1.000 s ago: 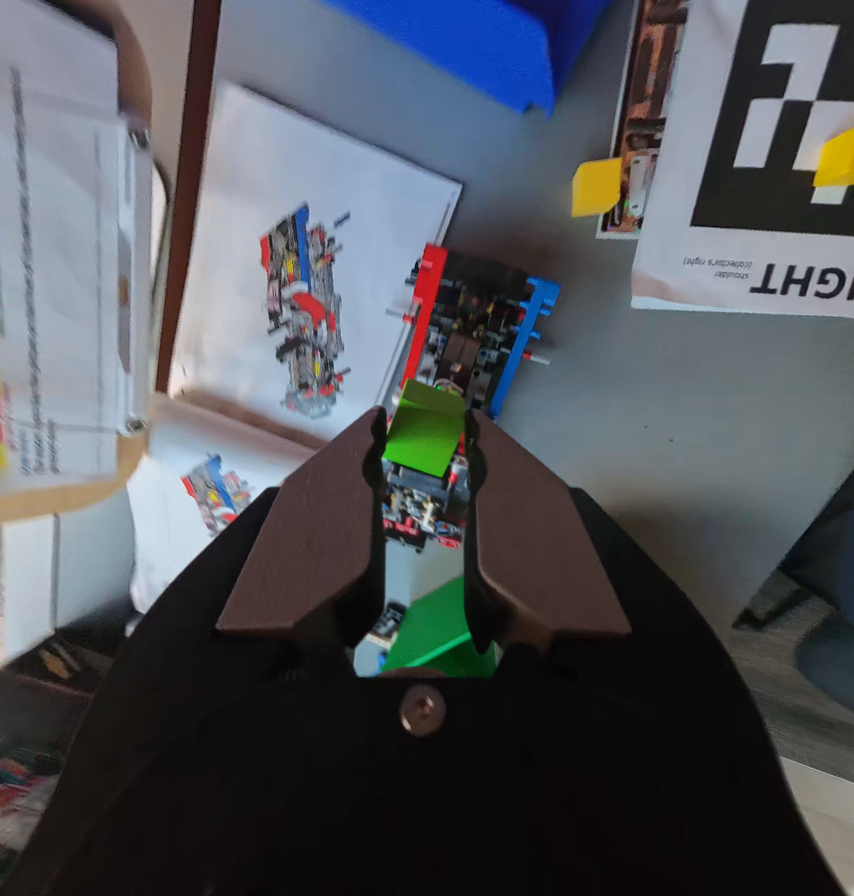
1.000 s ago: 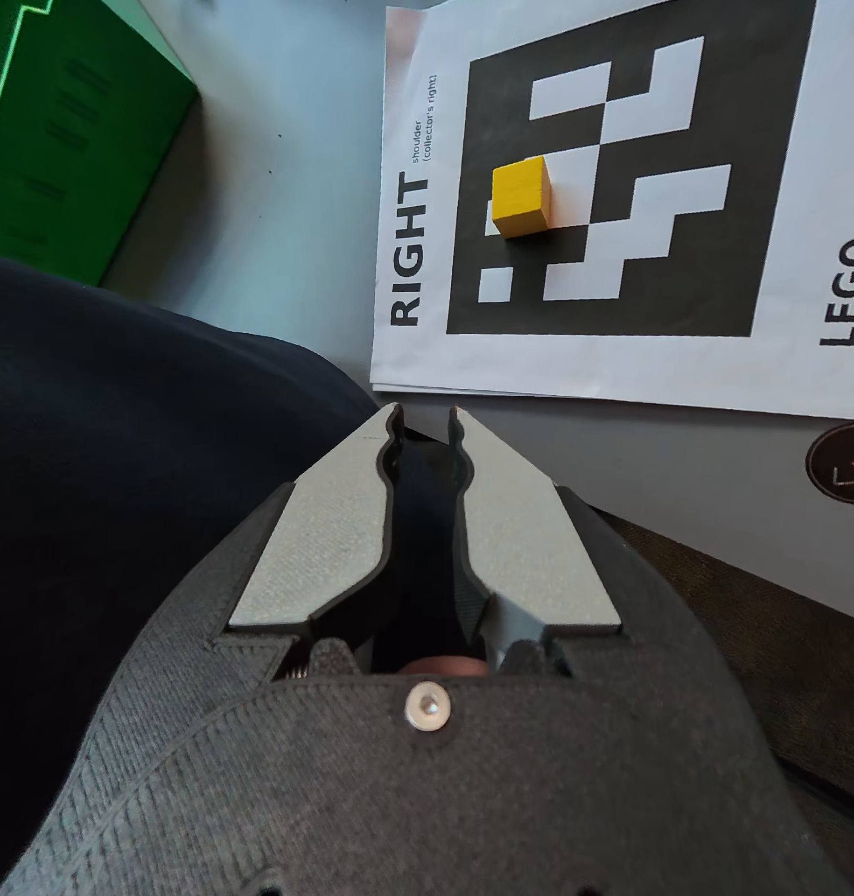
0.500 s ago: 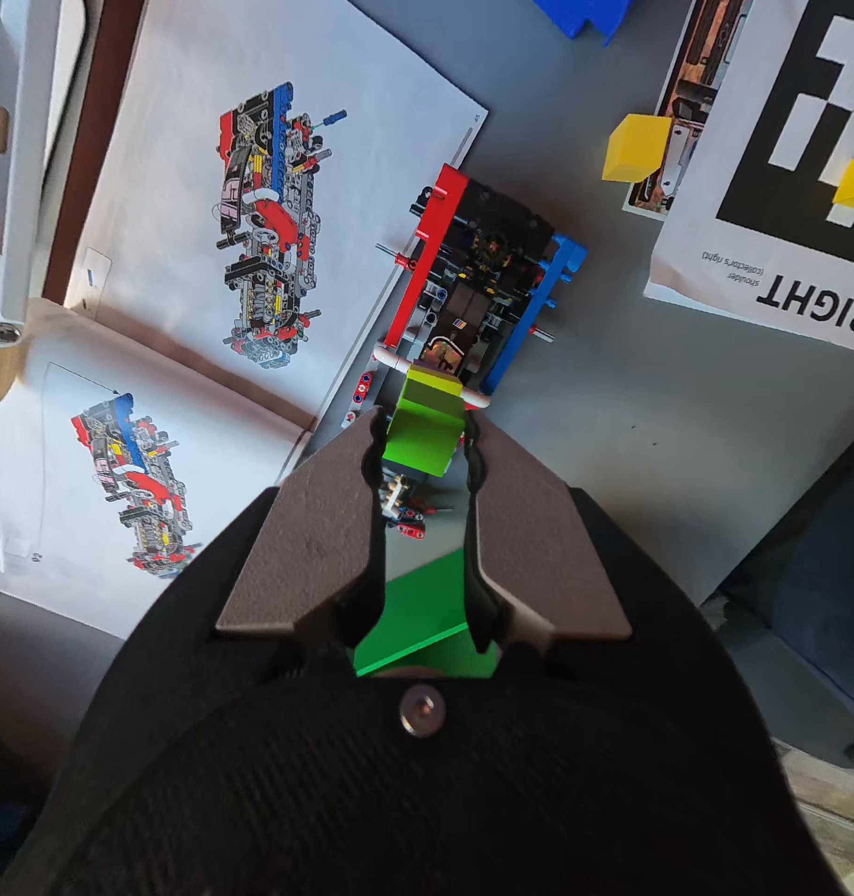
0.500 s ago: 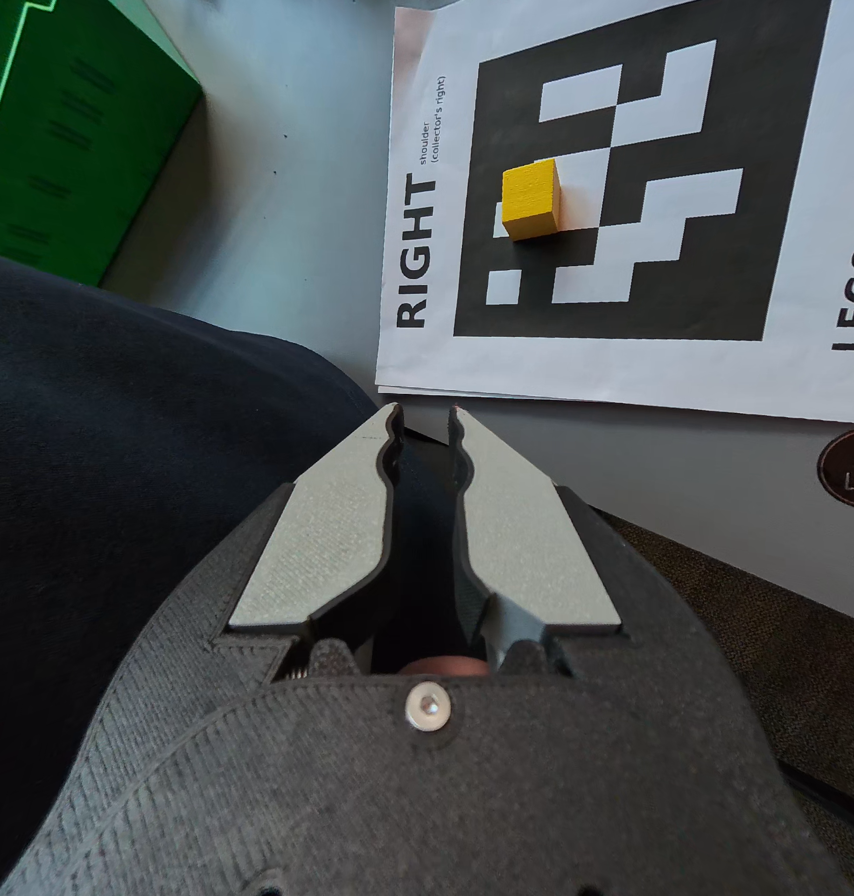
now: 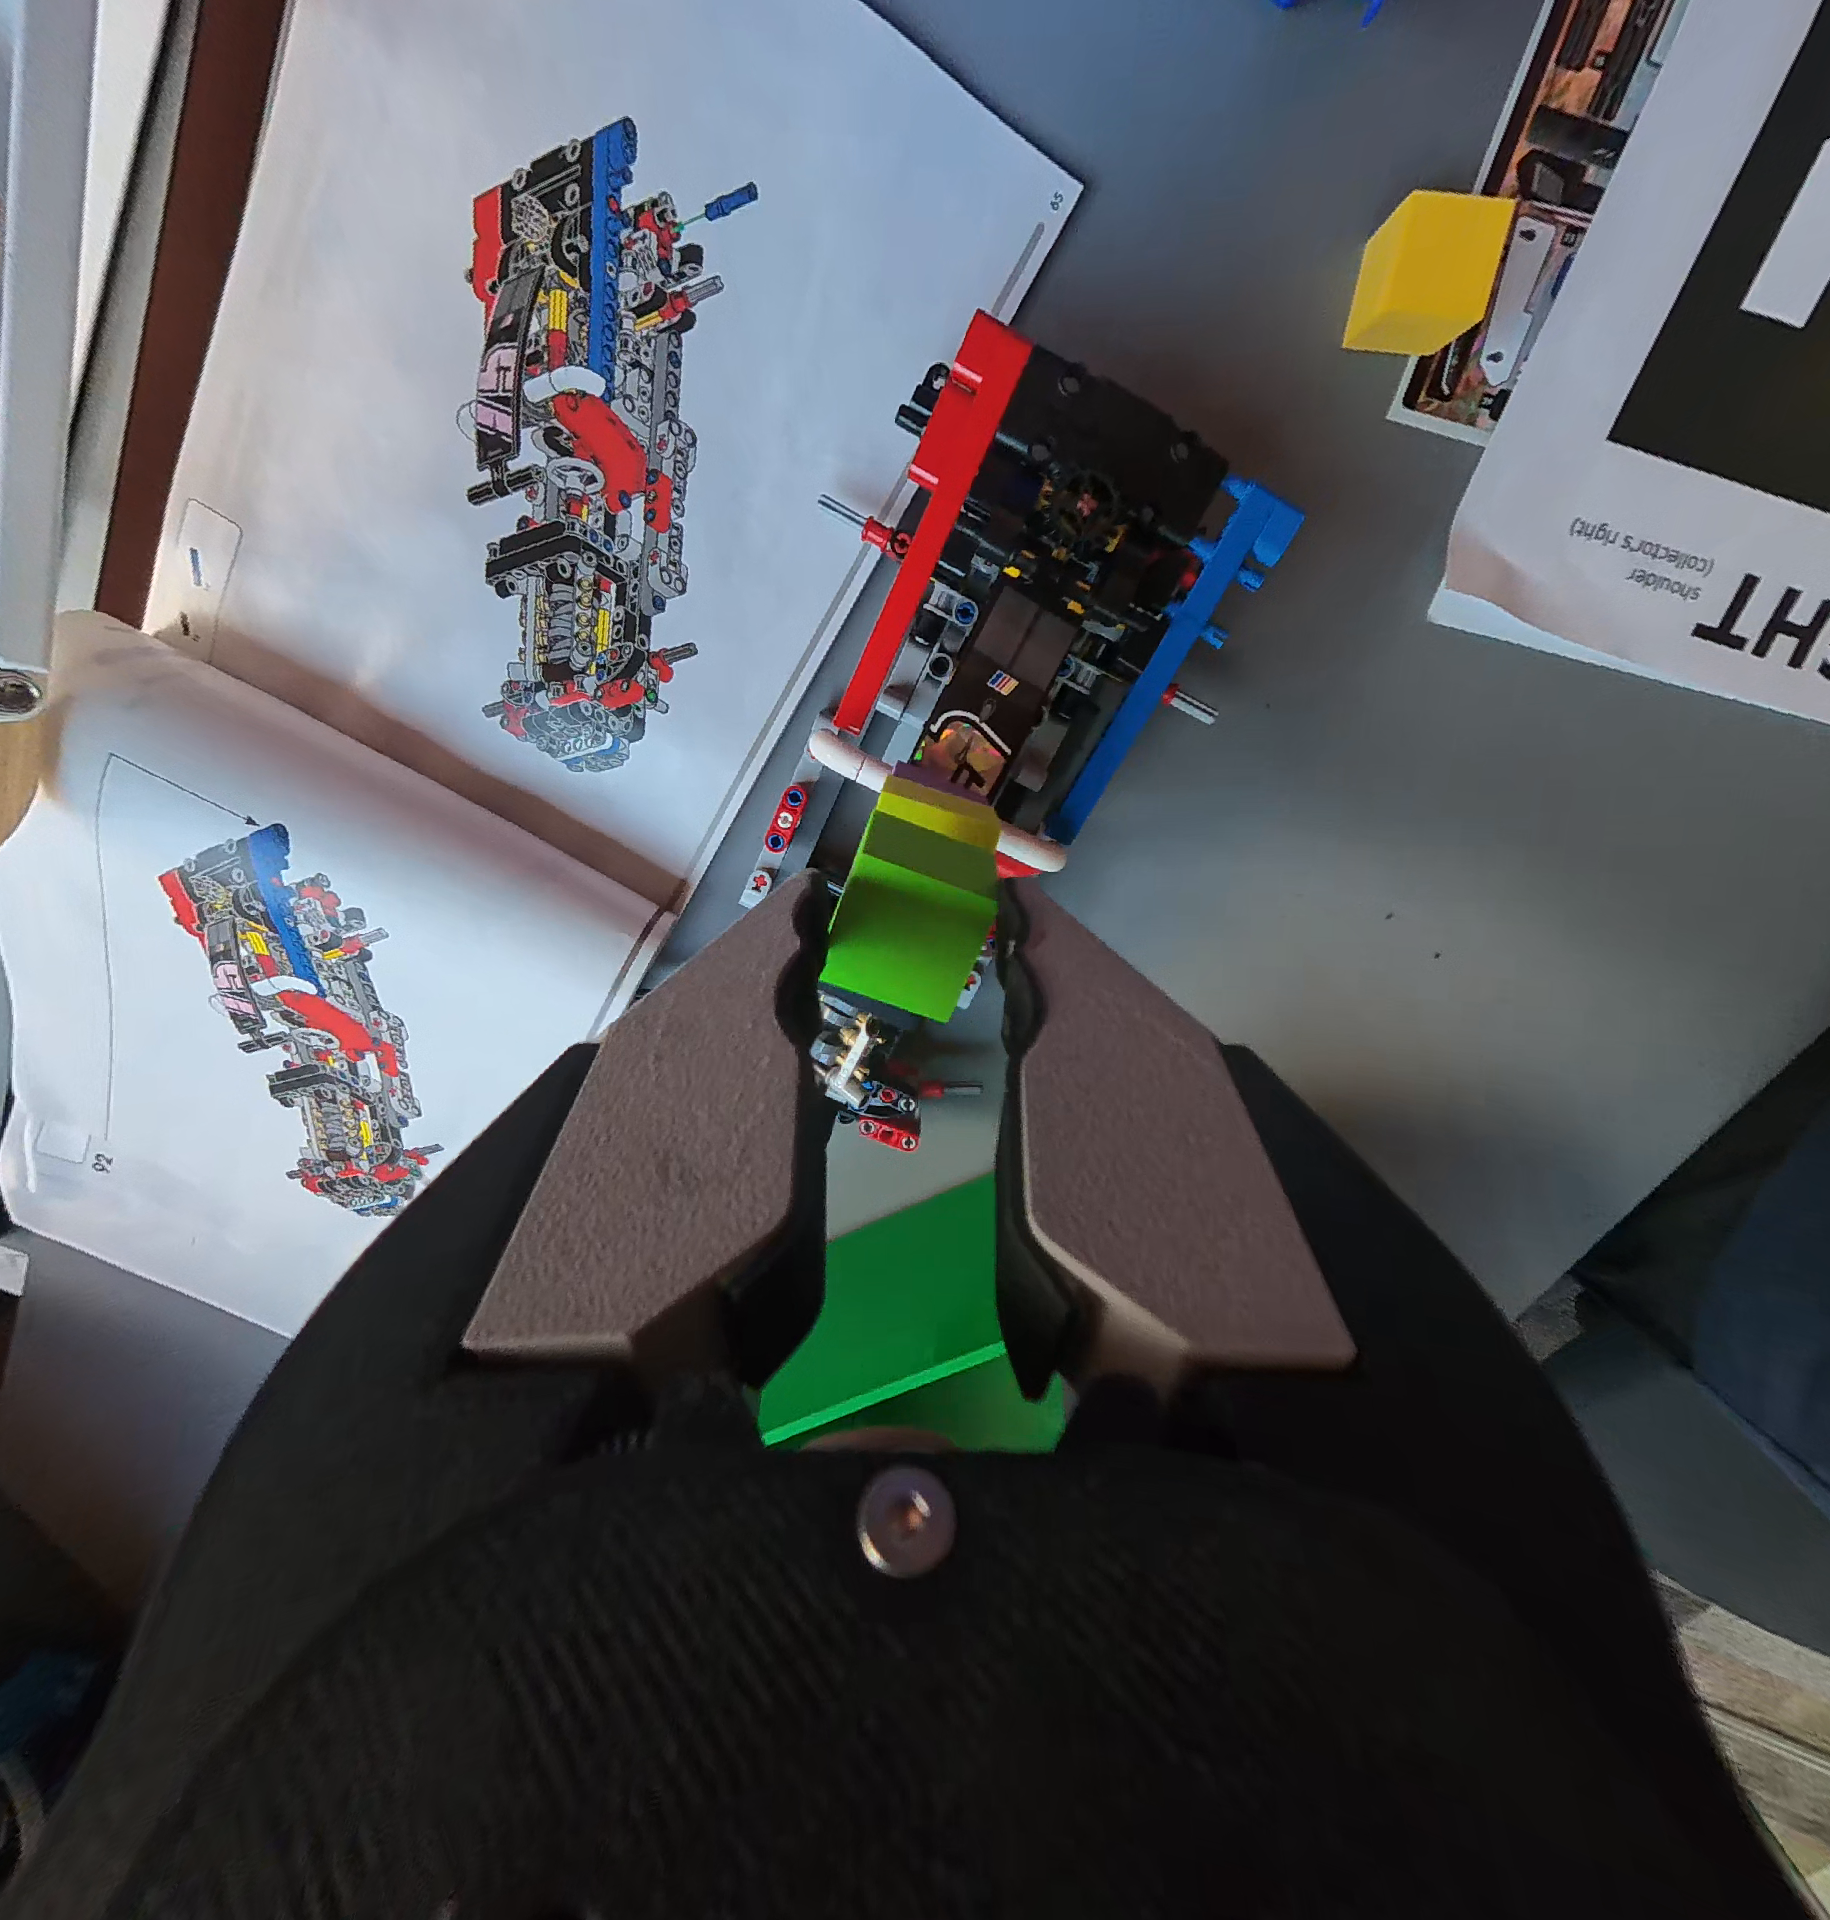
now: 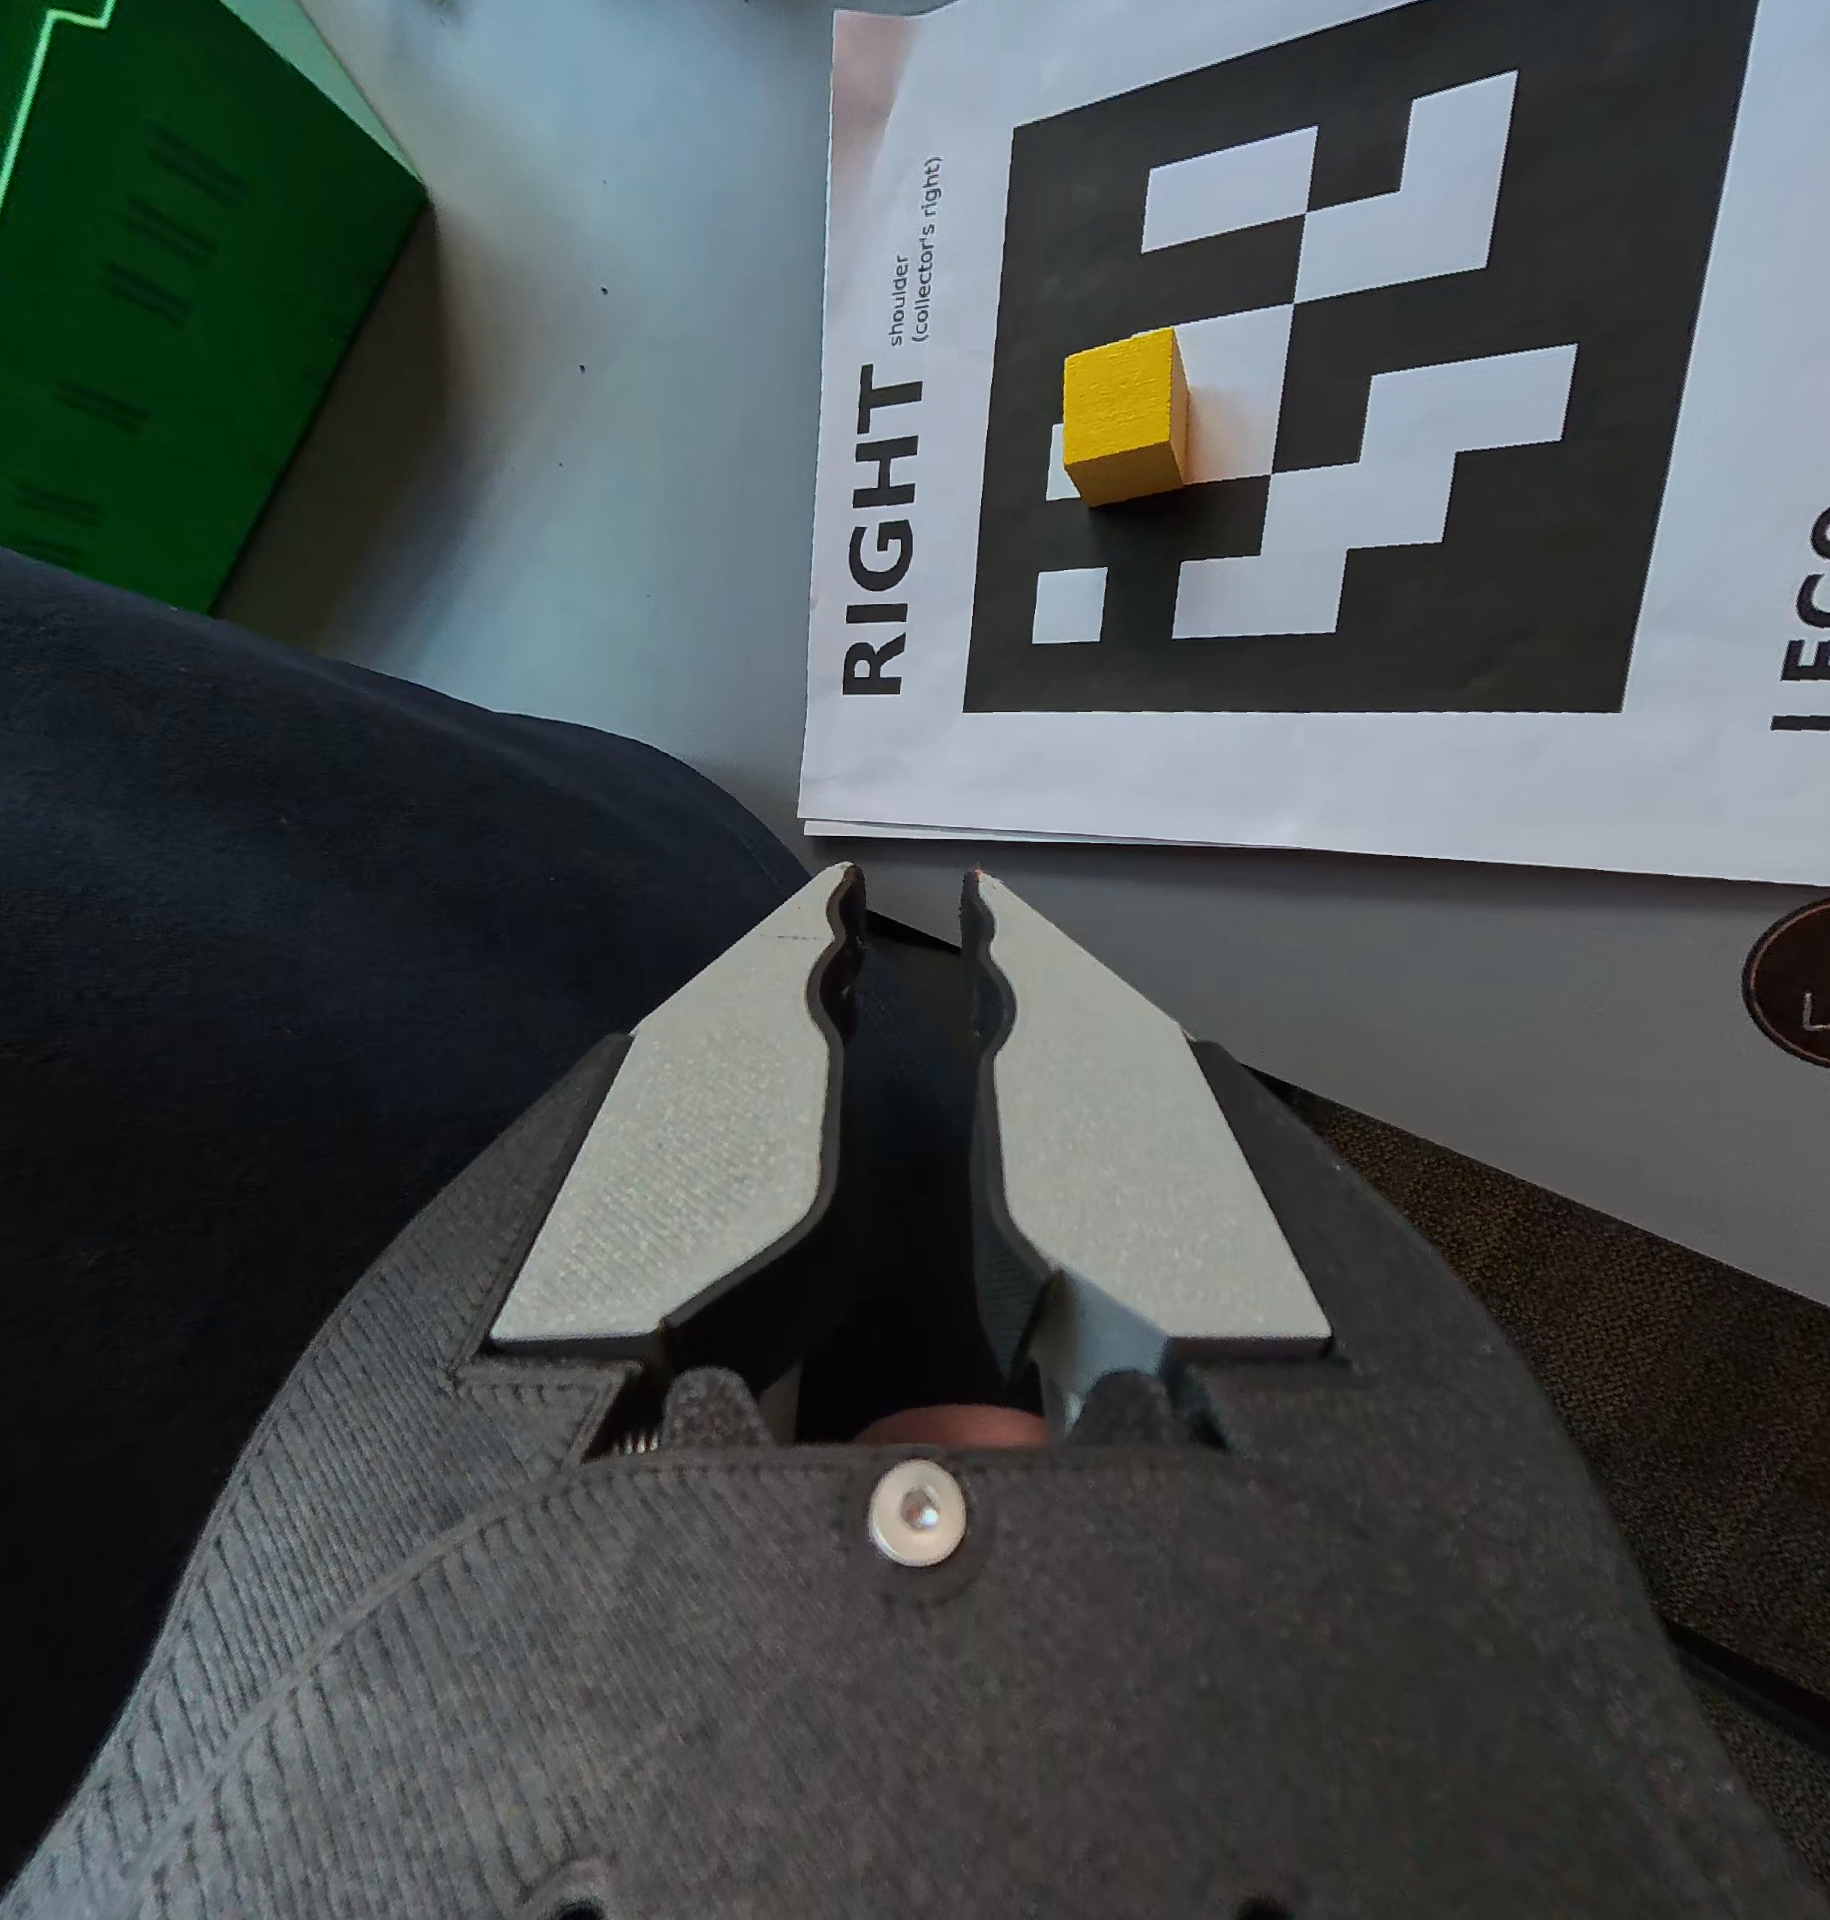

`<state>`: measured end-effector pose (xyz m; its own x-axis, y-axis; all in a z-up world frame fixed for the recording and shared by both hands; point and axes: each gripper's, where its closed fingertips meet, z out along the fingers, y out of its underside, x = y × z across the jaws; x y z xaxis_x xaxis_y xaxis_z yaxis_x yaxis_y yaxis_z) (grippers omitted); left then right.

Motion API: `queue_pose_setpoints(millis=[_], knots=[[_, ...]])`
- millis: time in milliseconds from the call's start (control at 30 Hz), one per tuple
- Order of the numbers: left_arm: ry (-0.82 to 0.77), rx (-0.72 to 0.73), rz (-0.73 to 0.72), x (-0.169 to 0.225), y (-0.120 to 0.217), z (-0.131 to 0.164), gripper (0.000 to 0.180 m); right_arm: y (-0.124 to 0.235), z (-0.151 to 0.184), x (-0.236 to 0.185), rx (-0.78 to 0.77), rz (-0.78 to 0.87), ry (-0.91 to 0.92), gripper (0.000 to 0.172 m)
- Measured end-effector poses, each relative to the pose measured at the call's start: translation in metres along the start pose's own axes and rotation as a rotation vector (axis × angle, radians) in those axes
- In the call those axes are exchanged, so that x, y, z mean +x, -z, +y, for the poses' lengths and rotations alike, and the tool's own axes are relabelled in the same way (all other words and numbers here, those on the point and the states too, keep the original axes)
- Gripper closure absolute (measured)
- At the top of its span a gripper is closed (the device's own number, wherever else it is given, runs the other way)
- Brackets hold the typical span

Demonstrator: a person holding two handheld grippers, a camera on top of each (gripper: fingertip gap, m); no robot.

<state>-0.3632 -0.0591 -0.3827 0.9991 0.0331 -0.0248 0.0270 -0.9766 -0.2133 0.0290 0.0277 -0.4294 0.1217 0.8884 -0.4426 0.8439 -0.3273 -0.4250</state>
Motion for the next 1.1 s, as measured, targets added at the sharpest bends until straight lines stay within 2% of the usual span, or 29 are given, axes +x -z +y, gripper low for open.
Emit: queue_pose_setpoints(millis=[733, 1100], knots=[[0.010, -0.012, 0.022, 0.006, -0.008, -0.001, 0.146, 0.000, 0.000, 0.001, -0.001, 0.001, 0.000, 0.155], [0.015, 0.048, 0.014, 0.002, 0.010, -0.013, 0.140, 0.000, 0.001, -0.001, -0.007, 0.001, 0.005, 0.155]])
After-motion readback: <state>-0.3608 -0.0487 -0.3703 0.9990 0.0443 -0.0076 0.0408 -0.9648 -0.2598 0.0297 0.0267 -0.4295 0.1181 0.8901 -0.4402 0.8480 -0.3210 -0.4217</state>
